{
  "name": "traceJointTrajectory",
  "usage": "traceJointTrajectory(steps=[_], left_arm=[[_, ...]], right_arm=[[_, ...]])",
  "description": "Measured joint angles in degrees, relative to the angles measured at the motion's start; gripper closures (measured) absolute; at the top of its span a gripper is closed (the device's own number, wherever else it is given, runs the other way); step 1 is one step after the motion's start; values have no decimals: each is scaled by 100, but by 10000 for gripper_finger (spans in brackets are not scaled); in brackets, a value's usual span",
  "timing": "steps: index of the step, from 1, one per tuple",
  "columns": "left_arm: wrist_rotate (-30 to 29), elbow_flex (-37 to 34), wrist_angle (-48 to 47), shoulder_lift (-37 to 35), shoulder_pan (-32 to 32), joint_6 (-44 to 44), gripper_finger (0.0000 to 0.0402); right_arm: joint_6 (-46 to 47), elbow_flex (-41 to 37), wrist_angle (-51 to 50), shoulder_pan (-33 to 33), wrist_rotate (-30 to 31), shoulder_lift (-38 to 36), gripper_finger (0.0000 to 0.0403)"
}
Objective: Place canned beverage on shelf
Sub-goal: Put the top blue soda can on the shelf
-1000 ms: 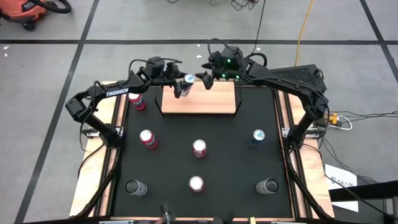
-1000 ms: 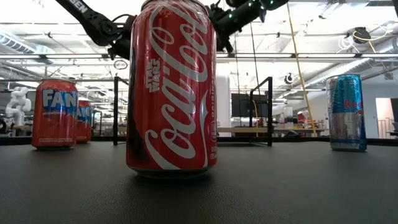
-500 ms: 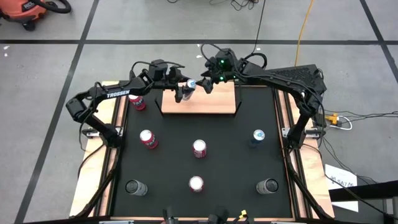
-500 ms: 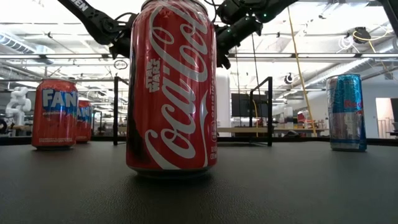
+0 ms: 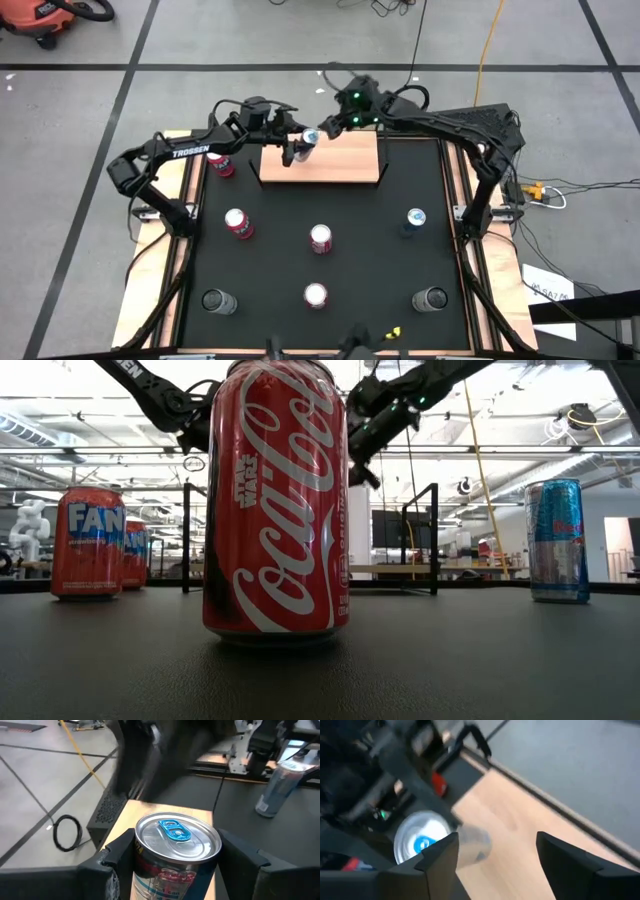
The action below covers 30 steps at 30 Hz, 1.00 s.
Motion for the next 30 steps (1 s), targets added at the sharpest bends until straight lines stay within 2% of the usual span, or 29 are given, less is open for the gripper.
traceJointTrajectory(steps=[10,15,19,22,30], left_arm=[[-455,-7,-503,2,-2,169,187],[-1243,-4,-616,6,-29,182,187],[-1283,-4,-624,6,-98,250,187],[-1407,-2,-607,6,-226,644,187],[-2491,-2,-498,6,-823,1542,187]], right_arm=[[-110,-17,230,183,7,240,160],[-21,2,399,201,-191,81,160],[88,-7,516,173,-120,50,157],[314,-5,586,175,-113,33,139],[663,-4,531,236,43,113,57]])
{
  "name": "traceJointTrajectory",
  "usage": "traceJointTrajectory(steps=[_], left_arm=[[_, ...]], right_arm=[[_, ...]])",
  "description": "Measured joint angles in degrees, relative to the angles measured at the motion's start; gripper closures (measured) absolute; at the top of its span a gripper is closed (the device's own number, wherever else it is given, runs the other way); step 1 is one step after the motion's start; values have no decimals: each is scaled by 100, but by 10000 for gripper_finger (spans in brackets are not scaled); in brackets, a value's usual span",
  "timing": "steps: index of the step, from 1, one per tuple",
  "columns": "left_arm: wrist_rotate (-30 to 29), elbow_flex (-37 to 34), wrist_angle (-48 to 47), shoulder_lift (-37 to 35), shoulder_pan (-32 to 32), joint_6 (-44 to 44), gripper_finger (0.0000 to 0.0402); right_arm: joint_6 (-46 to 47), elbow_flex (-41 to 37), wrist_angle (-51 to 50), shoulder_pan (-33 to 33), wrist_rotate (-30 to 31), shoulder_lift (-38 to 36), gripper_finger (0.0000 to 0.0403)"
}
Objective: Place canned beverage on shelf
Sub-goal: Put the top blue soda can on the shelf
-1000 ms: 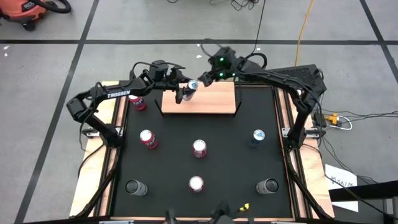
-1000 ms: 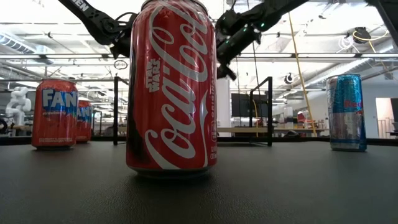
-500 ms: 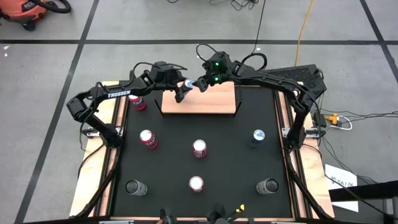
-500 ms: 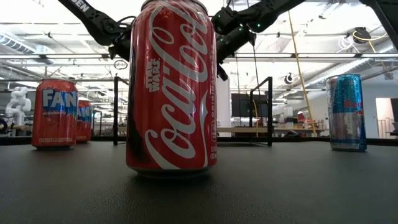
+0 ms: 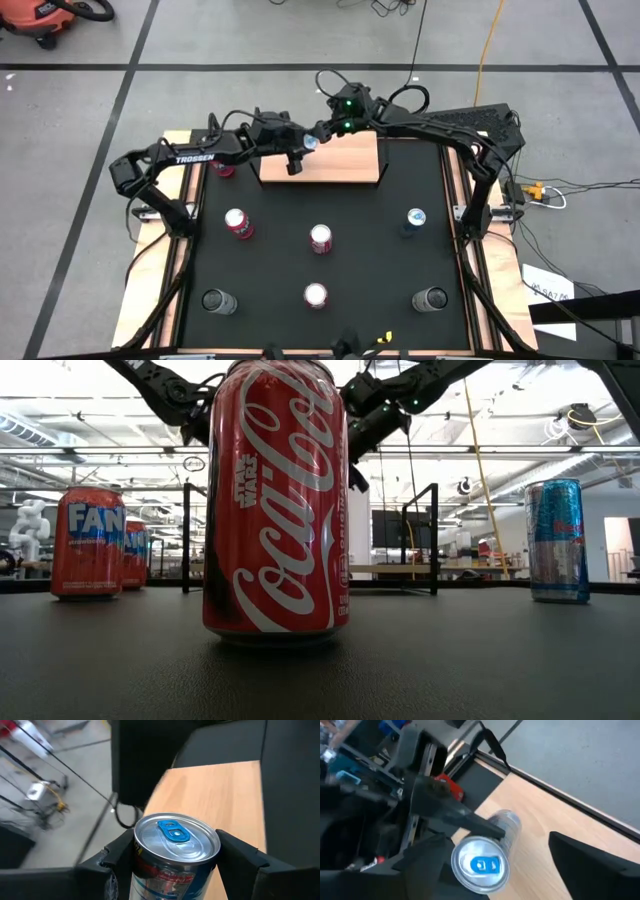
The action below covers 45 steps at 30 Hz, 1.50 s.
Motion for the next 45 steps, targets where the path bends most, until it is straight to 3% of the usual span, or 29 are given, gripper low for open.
traceJointTrajectory(steps=[6,9,20,33,39,45], left_arm=[[-1079,4,125,0,-295,107,187],[-1273,4,126,0,-360,82,187],[-1398,7,340,0,-573,66,187],[-1294,7,413,-11,-584,-338,187],[-1174,7,374,-11,-594,-531,187],[-1147,22,548,-20,-589,-970,166]], right_arm=[[130,-2,-74,142,1,44,34],[130,-2,-20,279,148,59,35],[336,-2,65,426,599,238,46],[433,-2,75,444,455,240,172],[453,73,-175,446,428,240,173],[114,696,-1050,452,704,247,173]])
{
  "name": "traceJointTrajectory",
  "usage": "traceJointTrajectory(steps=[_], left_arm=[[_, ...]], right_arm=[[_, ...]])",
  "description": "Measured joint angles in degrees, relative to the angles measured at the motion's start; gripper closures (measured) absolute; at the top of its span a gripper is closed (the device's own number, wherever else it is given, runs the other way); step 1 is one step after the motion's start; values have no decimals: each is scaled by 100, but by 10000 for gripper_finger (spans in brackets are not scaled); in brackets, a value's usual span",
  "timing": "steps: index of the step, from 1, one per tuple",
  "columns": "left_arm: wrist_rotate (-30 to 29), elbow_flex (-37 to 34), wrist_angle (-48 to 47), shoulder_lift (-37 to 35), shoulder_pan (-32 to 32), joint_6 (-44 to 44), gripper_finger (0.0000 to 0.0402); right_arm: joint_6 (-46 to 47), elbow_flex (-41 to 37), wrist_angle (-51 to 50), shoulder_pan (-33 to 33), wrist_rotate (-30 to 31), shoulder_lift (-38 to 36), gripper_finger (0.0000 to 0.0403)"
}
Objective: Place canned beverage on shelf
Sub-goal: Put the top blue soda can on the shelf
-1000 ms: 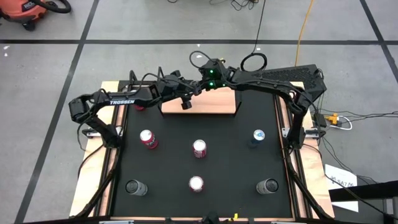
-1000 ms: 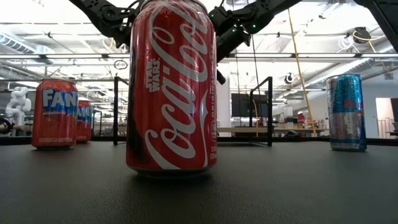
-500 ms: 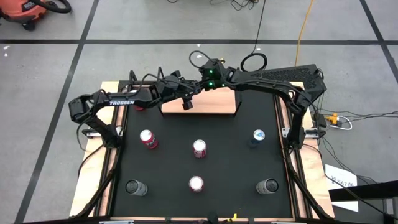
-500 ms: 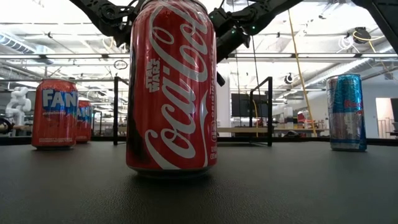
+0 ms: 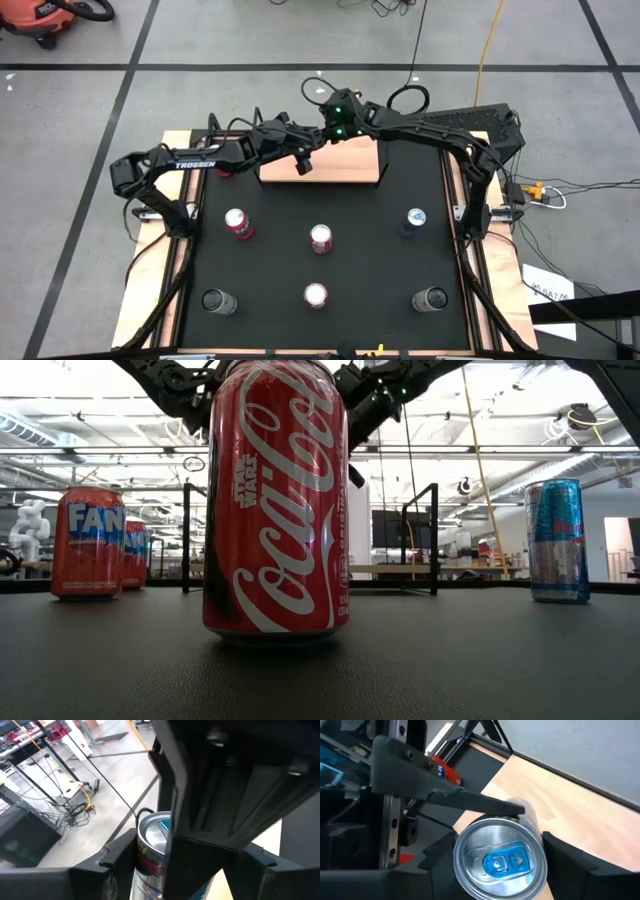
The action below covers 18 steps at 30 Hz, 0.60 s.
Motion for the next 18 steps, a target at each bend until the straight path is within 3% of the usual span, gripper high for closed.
traceJointTrajectory(steps=[3,9,18], left_arm=[[21,17,57,0,-7,-182,144],[62,-11,-94,9,-2,-552,107],[394,-13,-641,-124,-9,-1361,91]], right_arm=[[-240,321,-568,-6,131,2,173],[-611,726,-1785,-19,960,7,172],[-351,738,-2884,-99,506,13,171]])
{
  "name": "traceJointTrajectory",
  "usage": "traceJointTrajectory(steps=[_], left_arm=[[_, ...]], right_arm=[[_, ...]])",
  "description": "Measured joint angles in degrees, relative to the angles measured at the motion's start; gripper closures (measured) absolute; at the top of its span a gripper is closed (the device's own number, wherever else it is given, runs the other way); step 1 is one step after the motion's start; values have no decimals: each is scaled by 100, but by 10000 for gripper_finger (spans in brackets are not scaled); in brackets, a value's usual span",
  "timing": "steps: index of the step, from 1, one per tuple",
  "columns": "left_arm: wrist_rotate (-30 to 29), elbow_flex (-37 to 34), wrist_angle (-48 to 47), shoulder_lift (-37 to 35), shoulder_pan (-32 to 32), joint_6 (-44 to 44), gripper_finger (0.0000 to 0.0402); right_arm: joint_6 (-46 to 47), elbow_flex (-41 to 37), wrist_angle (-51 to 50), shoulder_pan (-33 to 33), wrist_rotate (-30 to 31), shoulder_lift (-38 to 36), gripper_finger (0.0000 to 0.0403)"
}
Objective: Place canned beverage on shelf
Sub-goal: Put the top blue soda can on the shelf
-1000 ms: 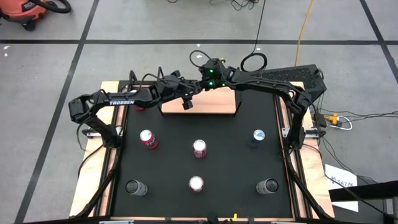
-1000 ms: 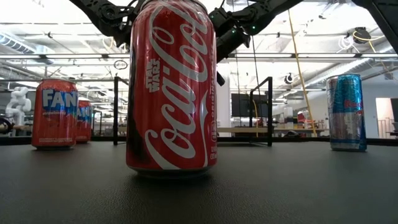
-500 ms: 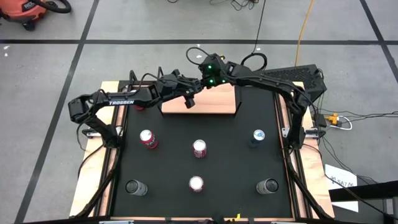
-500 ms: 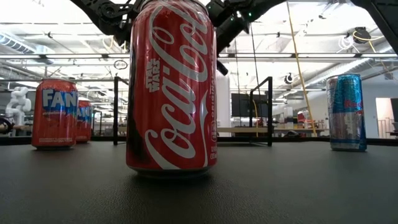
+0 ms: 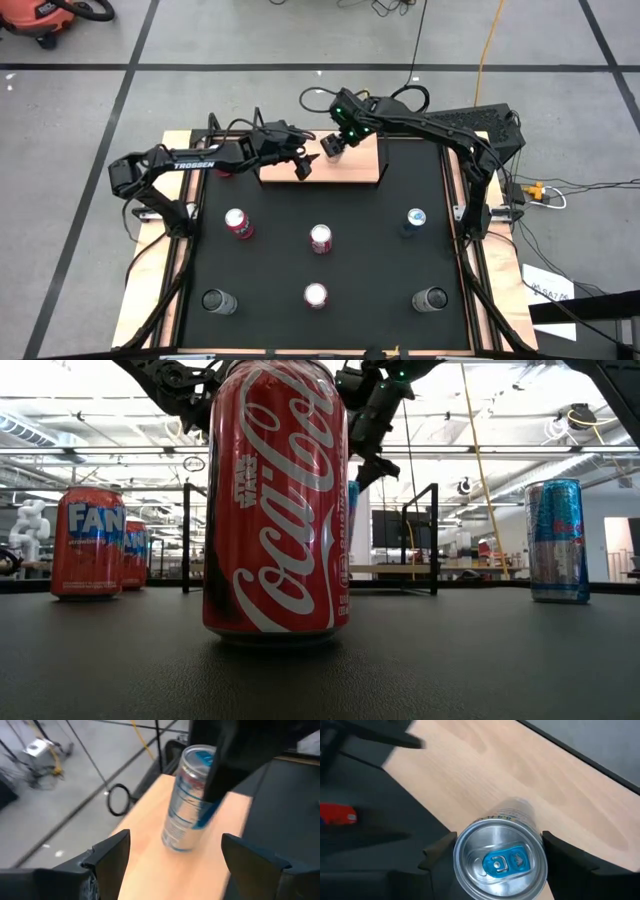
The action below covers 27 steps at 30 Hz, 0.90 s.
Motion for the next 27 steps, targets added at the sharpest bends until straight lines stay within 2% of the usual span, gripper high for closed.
traceJointTrajectory(steps=[9,13,16,22,27], left_arm=[[433,0,-43,-16,0,-148,91],[537,0,-27,-16,0,-148,91],[720,0,-14,-16,0,-148,91],[894,0,4,-16,0,-147,91],[895,10,217,-16,0,-145,91]], right_arm=[[-46,0,-151,-26,-13,90,170],[-94,2,-92,-58,-338,182,163],[-81,15,-24,-63,-603,260,145],[-65,-3,80,-59,-612,286,97],[-69,-4,245,-69,-612,177,76]])
